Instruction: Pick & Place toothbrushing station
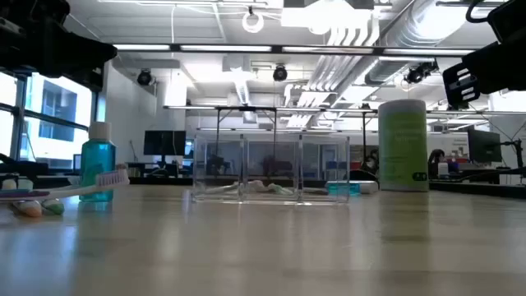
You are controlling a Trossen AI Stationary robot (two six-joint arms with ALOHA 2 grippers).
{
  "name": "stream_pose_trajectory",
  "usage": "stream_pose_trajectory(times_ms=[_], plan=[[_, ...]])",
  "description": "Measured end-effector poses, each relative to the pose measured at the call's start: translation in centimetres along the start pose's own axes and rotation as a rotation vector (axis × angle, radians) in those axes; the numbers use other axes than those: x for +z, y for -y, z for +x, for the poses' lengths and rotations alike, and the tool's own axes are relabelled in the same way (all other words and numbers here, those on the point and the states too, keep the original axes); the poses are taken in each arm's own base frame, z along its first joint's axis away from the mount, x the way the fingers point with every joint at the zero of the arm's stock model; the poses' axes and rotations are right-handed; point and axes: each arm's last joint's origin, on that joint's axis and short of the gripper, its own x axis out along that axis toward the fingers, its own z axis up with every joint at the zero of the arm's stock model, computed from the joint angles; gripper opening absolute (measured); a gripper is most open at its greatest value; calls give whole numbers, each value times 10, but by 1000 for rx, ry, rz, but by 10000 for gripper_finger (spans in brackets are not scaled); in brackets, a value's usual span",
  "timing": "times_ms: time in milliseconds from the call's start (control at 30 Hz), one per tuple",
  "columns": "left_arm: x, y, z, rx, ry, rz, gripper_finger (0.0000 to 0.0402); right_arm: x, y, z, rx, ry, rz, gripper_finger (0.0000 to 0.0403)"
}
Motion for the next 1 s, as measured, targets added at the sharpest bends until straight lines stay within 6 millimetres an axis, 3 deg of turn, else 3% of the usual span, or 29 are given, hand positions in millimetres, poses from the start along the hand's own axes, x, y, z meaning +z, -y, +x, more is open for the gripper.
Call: stream_pose_trajectory(times_ms=[1000], plan=[[8, 0, 0, 2, 81, -33, 3, 1, 0, 0, 3, 7, 0, 3]])
